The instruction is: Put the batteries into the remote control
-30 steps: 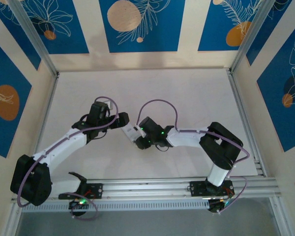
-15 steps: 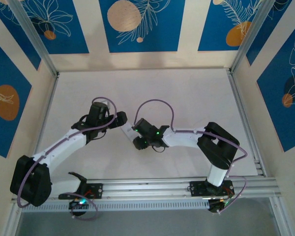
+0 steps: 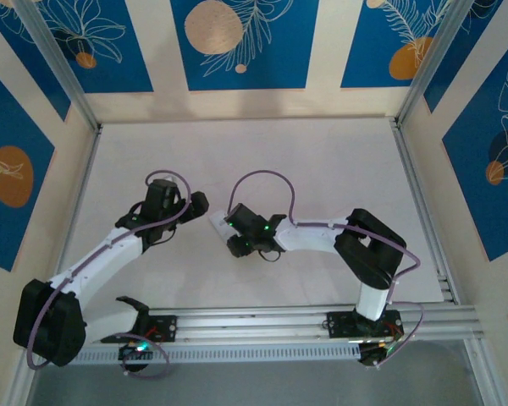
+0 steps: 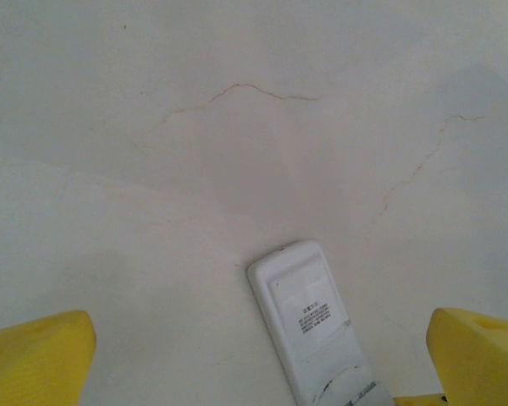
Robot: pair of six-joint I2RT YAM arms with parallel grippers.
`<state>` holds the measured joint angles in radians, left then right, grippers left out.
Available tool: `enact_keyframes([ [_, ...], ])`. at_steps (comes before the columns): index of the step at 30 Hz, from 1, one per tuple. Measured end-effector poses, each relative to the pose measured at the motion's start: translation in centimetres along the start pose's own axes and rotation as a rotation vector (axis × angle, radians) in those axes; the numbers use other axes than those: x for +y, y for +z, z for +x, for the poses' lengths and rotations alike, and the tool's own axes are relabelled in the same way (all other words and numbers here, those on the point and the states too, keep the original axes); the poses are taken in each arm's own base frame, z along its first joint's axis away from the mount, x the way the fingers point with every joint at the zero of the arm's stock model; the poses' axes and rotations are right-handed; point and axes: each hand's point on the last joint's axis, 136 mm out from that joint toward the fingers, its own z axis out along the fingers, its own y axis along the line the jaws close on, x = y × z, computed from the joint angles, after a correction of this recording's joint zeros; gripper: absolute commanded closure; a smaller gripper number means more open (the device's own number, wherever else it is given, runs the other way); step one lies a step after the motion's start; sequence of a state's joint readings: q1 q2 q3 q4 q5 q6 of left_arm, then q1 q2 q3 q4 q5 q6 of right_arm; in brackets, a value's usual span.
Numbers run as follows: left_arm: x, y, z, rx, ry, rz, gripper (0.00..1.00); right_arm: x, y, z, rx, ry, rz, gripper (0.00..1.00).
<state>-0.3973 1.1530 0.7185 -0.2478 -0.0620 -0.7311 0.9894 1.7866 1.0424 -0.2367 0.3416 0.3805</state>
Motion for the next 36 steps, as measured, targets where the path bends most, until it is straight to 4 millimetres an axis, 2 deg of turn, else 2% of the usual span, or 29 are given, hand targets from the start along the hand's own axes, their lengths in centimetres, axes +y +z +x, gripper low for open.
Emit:
enact_keyframes([
  [36,1.0,0.0,0.3,0.0,-0.015,-0.019,0.0,0.3,0.1,-0.1,0.085,0.058,0.08,0.54],
])
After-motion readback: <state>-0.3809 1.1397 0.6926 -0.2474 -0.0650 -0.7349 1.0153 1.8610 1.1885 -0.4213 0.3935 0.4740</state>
